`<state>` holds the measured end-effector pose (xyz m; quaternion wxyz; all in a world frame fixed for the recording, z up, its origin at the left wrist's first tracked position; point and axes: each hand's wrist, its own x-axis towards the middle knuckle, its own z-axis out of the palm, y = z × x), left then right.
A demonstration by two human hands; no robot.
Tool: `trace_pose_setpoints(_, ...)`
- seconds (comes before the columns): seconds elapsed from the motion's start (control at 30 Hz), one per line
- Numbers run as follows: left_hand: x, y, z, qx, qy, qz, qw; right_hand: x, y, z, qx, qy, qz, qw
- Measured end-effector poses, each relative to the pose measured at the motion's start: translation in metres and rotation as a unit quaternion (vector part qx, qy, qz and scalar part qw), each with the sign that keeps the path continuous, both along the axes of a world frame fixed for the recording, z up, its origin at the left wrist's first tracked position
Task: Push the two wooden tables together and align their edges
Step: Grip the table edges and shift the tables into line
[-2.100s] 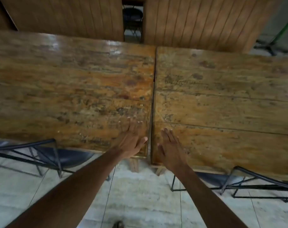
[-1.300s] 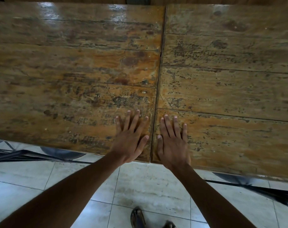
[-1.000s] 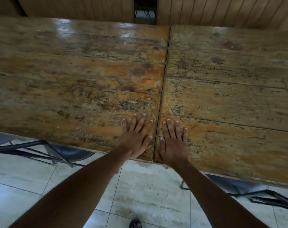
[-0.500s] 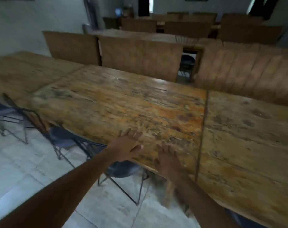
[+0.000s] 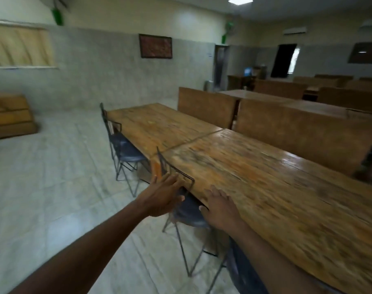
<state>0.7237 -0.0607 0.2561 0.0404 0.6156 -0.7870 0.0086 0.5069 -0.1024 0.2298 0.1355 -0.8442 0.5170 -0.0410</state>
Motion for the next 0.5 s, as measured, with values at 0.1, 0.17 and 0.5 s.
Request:
trace_pose_setpoints(0.1,0.067,-0.017,0.005,-0.017,-0.001,0.029,0.999,0.063,-0.025,0.01,-0.006,-0.007,0.038,0.999)
trace_pose_setpoints(0.17,0.107,-0.037,-0.004,-0.01,0.005,0.048,0.999,0.1,-0.048,0.009,-0.004,-0.012,0.056,0.998)
trace_pose_setpoints(0.5,0.271,-0.215,-0.028,0.024,-0.026,0.069,0.997,0.284,-0.252,-0.039,-0.005,-0.082,0.096,0.992)
